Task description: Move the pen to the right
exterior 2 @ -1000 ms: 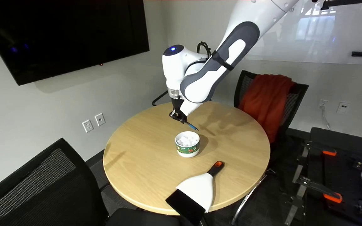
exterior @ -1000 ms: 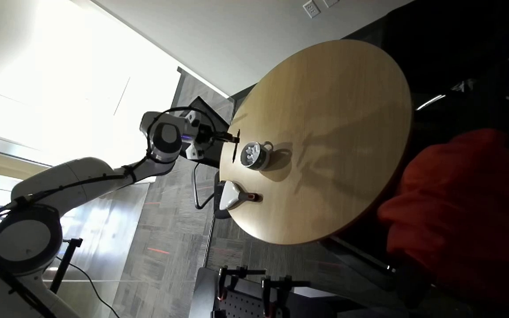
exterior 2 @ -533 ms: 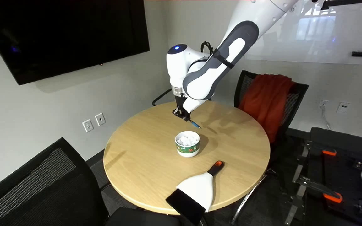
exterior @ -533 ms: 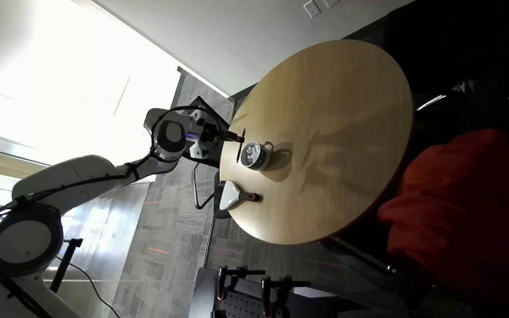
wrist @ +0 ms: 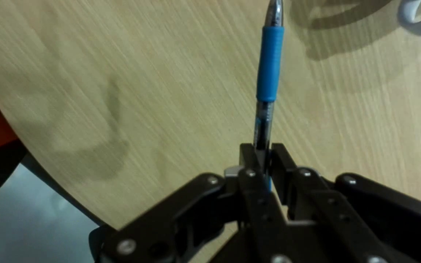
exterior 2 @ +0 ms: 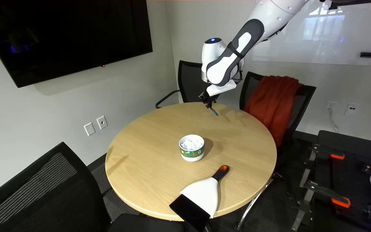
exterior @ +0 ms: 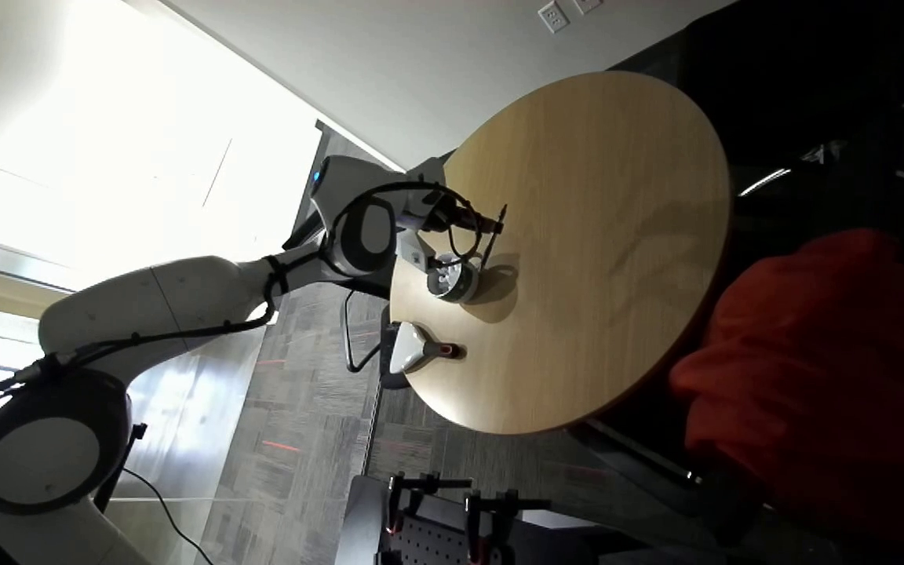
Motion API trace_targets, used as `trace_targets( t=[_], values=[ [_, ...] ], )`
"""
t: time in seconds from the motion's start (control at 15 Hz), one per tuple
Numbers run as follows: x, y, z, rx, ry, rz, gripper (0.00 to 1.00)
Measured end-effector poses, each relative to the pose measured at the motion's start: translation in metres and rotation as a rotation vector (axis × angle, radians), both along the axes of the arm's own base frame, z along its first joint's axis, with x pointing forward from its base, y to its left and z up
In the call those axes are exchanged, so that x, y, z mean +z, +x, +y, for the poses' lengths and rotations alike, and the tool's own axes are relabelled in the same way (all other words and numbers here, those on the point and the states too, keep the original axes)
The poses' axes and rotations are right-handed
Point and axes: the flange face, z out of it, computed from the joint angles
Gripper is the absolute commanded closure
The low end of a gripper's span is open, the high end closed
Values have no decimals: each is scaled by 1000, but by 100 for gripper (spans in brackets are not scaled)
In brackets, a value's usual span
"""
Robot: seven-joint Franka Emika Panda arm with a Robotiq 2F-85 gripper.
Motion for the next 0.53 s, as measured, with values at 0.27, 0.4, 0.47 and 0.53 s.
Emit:
trace_targets(
  t=[0.27, 0.4, 0.47, 0.53],
  values=[
    [-35, -7, -32, -100, 56, -47, 96],
    [-56, -8, -34, -137, 81, -61, 96],
    [-65, -7, -35, -152, 89, -63, 96],
    [-73, -6, -36, -167, 97, -66, 96]
  ],
)
